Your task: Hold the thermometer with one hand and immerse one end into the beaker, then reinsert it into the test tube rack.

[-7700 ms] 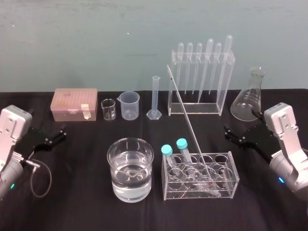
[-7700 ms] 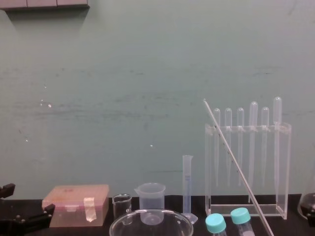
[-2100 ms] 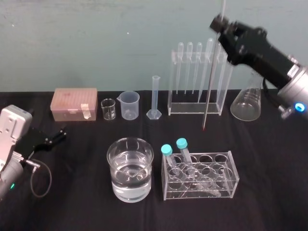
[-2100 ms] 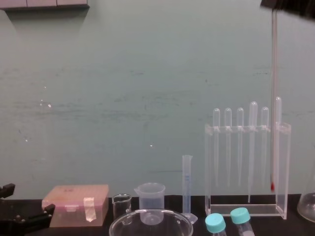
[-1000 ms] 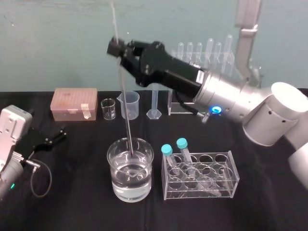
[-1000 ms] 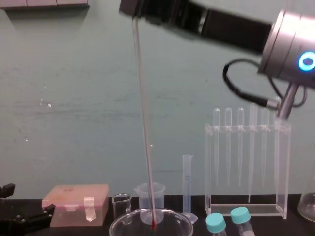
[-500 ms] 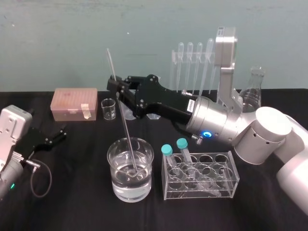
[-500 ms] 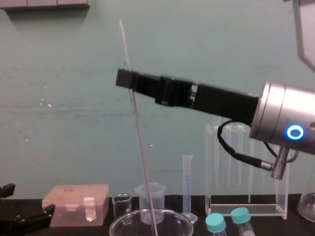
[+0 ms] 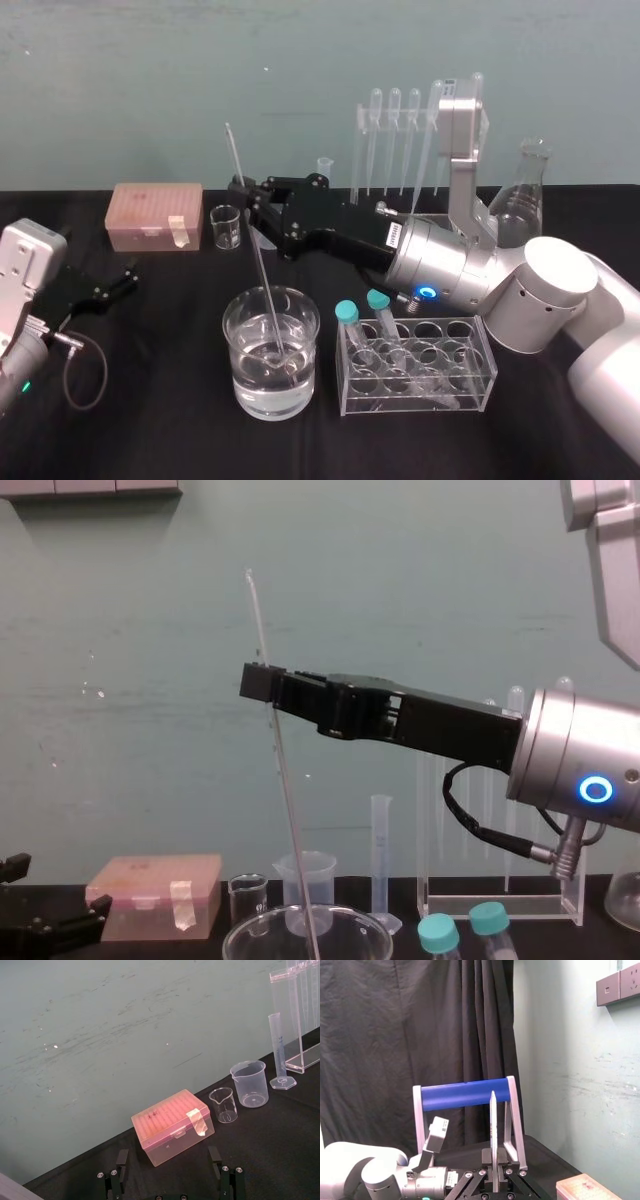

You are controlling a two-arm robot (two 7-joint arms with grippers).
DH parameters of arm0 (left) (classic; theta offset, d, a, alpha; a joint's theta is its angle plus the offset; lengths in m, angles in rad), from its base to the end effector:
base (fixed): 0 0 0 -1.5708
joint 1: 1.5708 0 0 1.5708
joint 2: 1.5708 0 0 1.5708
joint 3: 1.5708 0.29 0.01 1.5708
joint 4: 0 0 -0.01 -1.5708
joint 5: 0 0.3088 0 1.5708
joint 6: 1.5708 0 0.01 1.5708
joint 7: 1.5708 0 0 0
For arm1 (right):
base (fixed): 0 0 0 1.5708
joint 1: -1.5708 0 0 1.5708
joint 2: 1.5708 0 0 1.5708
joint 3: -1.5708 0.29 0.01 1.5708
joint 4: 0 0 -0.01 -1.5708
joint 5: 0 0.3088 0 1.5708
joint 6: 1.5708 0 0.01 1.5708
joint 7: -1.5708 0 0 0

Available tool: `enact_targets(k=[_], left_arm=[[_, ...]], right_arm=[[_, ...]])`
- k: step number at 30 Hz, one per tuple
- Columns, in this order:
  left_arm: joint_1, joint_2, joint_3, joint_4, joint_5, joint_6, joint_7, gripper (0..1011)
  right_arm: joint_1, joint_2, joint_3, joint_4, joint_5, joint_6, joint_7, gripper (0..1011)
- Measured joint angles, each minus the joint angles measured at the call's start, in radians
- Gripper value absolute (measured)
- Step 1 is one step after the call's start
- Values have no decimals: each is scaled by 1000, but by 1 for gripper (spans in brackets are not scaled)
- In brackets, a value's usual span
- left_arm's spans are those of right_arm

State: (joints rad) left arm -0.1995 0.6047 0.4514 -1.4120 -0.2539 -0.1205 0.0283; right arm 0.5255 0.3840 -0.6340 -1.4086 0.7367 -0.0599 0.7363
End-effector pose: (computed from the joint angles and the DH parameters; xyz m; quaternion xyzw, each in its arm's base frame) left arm 0.3581 0.0827 -0.3023 0.1415 -0.1325 0.5799 0.7913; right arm 0.4245 0.0457 -0.2127 0.0990 -0.0106 -0.1629 0.9816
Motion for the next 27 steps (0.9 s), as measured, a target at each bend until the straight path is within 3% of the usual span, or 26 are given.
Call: enact_targets(k=[27], left_arm=[[0, 0, 0, 0, 0, 0, 0, 1008]], right_arm=[[-3, -14, 11, 15, -8, 3, 9, 56]])
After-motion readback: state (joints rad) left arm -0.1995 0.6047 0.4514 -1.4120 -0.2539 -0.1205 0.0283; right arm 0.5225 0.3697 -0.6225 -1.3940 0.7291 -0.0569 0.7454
